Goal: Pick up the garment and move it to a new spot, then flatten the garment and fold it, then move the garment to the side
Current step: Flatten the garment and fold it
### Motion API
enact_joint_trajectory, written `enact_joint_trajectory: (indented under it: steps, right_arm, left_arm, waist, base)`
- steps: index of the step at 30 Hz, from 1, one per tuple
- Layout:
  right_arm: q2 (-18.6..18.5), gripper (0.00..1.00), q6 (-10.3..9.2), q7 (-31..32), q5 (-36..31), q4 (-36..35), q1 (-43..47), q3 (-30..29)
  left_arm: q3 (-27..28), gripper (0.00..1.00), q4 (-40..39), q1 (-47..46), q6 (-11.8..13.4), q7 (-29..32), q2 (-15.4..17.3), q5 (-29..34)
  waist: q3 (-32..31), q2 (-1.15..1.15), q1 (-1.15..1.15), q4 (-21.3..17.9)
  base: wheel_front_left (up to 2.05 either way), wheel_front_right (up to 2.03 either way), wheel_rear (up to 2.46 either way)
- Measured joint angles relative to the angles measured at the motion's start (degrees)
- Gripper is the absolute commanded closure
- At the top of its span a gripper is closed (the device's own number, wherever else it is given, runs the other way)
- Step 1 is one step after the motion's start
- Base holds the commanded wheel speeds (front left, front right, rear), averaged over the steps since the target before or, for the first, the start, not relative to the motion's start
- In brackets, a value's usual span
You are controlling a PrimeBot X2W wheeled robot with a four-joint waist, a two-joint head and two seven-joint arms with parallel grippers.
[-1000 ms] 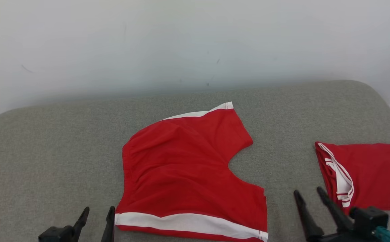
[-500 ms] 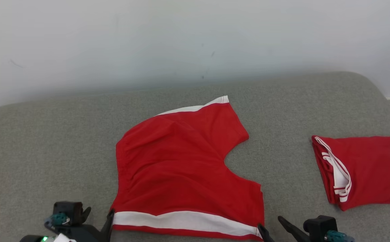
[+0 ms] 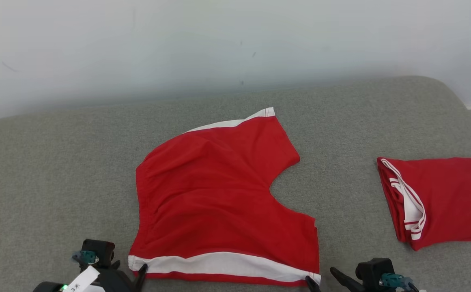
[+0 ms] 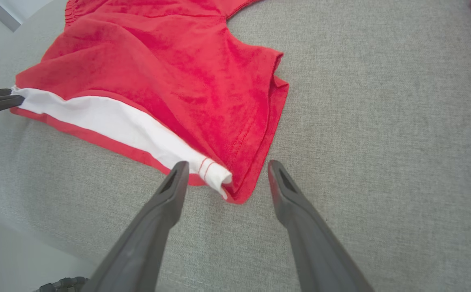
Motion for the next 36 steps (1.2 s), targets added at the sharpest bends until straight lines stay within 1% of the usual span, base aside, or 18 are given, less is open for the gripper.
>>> enact_joint_trajectory:
  steps: [7,9,11,12,13,15,16,19,21,22,23,24,25,27,28,29,30,36]
  right_arm:
    - [0.0,0.01,0.00,1.7,0.1,-0.6,0.0,0.7]
    - [0.0,0.16,0.00,2.3,0.1,-0.7,0.0,0.8]
    - [0.0,0.17,0.00,2.8,0.1,-0.7,0.0,0.8]
    - [0.0,0.15,-0.01,3.0,0.1,-0.7,0.0,0.8]
    - [0.0,0.19,-0.01,3.2,0.1,-0.7,0.0,0.9]
    - [0.0,0.36,-0.08,3.4,0.1,-1.0,0.0,0.9]
    - [0.0,0.54,-0.08,3.5,0.1,-1.2,0.0,0.9]
    - [0.0,0.59,-0.30,3.8,0.1,-1.6,0.0,0.8]
    - [0.0,0.62,-0.52,4.2,0.1,-1.8,0.0,0.8]
    - [-0.1,0.62,-0.53,4.2,0.1,-1.9,0.0,0.8]
    - [-0.1,0.63,-0.57,4.2,0.1,-2.0,0.1,0.7]
    - [-0.1,0.65,-0.58,4.3,0.1,-2.0,0.1,0.7]
    - [-0.1,0.68,-0.59,4.5,0.1,-2.1,0.1,0.7]
    - [-0.1,0.81,-0.88,4.7,0.2,-2.2,0.1,0.7]
    - [-0.1,0.82,-1.01,4.7,0.2,-2.3,0.1,0.7]
    - [-0.1,0.93,-1.01,4.9,0.2,-2.3,0.1,0.7]
    - [-0.1,0.99,-1.02,5.2,0.4,-2.3,0.1,0.7]
    - [-0.4,1.00,-1.03,5.7,0.4,-2.5,0.4,0.7]
  left_arm:
    - [0.1,0.25,0.8,-1.2,-0.9,1.4,-0.4,-0.9]
    - [0.1,0.33,1.2,-1.2,-1.3,1.9,-0.4,-1.1]
    - [0.1,0.44,1.4,-1.3,-1.4,2.0,-0.4,-1.8]
    - [0.1,0.46,1.5,-1.4,-1.4,2.3,-0.4,-2.0]
    - [0.0,0.50,1.6,-1.6,-1.4,2.3,-0.4,-2.1]
    - [0.0,0.53,1.6,-2.0,-1.9,2.3,-0.6,-2.1]
    - [0.0,0.56,1.6,-2.0,-1.9,2.3,-0.8,-2.1]
    - [-0.1,0.63,1.7,-2.0,-1.9,2.7,-1.0,-2.3]
    - [-0.1,0.74,1.8,-2.0,-1.9,2.8,-1.0,-2.5]
    - [-0.1,0.74,1.8,-2.0,-2.2,2.8,-1.0,-2.5]
    - [-0.1,0.80,1.8,-2.0,-2.3,2.8,-1.0,-2.5]
    - [-0.1,0.92,1.9,-2.0,-2.3,2.8,-1.0,-2.6]
    - [-0.1,0.99,1.9,-2.0,-2.3,2.8,-1.0,-2.6]
    - [-0.1,1.00,1.9,-2.0,-2.3,2.8,-1.0,-2.7]
    - [-0.1,1.00,2.0,-2.0,-2.3,2.8,-1.0,-2.7]
    - [-0.1,1.00,2.1,-2.0,-2.3,2.8,-1.0,-2.7]
    - [-0.1,1.00,2.1,-2.0,-2.3,2.8,-1.0,-2.8]
    - [-0.1,1.00,2.1,-2.1,-2.3,2.8,-1.1,-3.0]
  waist:
    - [0.0,0.00,0.00,0.6]
    - [-0.1,0.00,0.00,0.7]
    - [-0.1,0.00,0.00,0.8]
    - [-0.1,0.00,0.00,0.9]
    - [-0.1,0.00,0.00,0.9]
    - [-0.1,0.00,0.00,1.0]
    - [-0.1,0.00,0.00,1.0]
    - [-0.2,0.00,0.00,1.0]
    - [-0.1,0.00,0.00,0.9]
    - [-0.1,0.00,0.00,0.9]
    - [-0.1,0.00,0.00,0.9]
    - [-0.1,0.00,0.00,0.9]
    - [-0.1,0.00,0.00,0.9]
    - [0.0,0.00,0.00,0.8]
    - [0.0,0.00,0.00,0.8]
    - [0.1,0.00,0.00,0.8]
    - [0.1,0.00,0.00,0.8]
    - [0.3,0.00,0.00,0.8]
  base:
    - [0.00,0.00,0.00]
    - [0.00,0.00,0.00]
    - [0.00,0.00,0.00]
    - [0.00,0.00,0.00]
    - [0.00,0.00,0.00]
    - [0.00,0.00,0.00]
    - [0.00,0.00,0.00]
    - [0.00,0.00,0.00]
    - [0.00,0.00,0.00]
    - [0.00,0.00,0.00]
    - [0.00,0.00,0.00]
    - [0.00,0.00,0.00]
    - [0.00,0.00,0.00]
    - [0.00,0.00,0.00]
    - [0.00,0.00,0.00]
    - [0.00,0.00,0.00]
    - [0.00,0.00,0.00]
    - [0.00,0.00,0.00]
